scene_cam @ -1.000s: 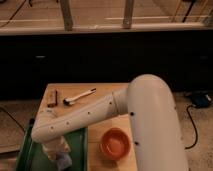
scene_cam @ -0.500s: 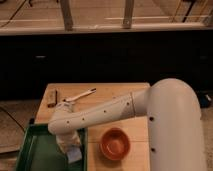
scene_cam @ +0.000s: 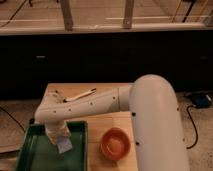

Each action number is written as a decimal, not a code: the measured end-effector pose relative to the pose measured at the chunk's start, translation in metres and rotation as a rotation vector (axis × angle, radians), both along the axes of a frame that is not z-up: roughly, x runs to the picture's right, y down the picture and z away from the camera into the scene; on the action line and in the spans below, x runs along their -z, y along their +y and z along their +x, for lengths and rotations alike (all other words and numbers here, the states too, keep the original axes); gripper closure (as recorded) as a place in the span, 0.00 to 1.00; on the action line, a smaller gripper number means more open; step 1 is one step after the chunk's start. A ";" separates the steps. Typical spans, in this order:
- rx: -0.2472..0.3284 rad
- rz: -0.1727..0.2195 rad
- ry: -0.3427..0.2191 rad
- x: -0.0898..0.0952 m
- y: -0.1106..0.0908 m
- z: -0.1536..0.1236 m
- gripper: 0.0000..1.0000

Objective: Wipe tray with sponge

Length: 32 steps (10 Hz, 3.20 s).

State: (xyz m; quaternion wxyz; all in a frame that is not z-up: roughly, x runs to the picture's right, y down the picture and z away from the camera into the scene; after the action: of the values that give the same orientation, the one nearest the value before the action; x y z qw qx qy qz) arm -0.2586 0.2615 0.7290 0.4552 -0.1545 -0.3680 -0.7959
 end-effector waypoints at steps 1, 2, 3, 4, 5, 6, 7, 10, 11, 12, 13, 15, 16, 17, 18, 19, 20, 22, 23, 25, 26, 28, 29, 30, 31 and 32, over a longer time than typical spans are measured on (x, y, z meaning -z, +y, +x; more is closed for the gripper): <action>0.023 -0.005 -0.028 0.004 0.003 -0.009 1.00; 0.051 -0.012 -0.055 0.009 0.010 -0.015 1.00; 0.078 -0.021 -0.080 0.014 0.017 -0.016 1.00; 0.088 -0.027 -0.093 0.015 0.019 -0.016 1.00; 0.089 -0.029 -0.092 0.015 0.019 -0.015 1.00; 0.089 -0.029 -0.093 0.015 0.019 -0.015 1.00; 0.088 -0.029 -0.093 0.015 0.019 -0.015 1.00; 0.086 -0.031 -0.093 0.015 0.020 -0.015 1.00; 0.086 -0.031 -0.092 0.015 0.019 -0.015 1.00; 0.086 -0.031 -0.092 0.015 0.019 -0.015 1.00; 0.086 -0.031 -0.092 0.015 0.019 -0.015 1.00; 0.085 -0.031 -0.092 0.014 0.019 -0.015 1.00; 0.085 -0.031 -0.092 0.014 0.019 -0.015 1.00; 0.085 -0.031 -0.092 0.014 0.019 -0.015 1.00; 0.085 -0.031 -0.092 0.014 0.019 -0.015 1.00; 0.085 -0.031 -0.092 0.014 0.019 -0.015 1.00; 0.085 -0.031 -0.092 0.014 0.019 -0.015 1.00; 0.085 -0.031 -0.092 0.014 0.019 -0.015 1.00; 0.085 -0.031 -0.092 0.014 0.019 -0.015 1.00; 0.085 -0.031 -0.092 0.014 0.019 -0.015 1.00; 0.085 -0.031 -0.092 0.015 0.019 -0.015 1.00; 0.085 -0.031 -0.092 0.015 0.019 -0.015 1.00; 0.085 -0.031 -0.093 0.015 0.019 -0.015 1.00; 0.085 -0.031 -0.093 0.015 0.020 -0.015 1.00; 0.085 -0.031 -0.093 0.015 0.019 -0.015 1.00; 0.085 -0.031 -0.093 0.015 0.020 -0.015 1.00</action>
State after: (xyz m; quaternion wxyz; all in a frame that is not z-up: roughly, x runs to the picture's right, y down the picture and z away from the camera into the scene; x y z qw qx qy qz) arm -0.2738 0.2810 0.7143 0.4009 -0.1399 -0.3942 -0.8151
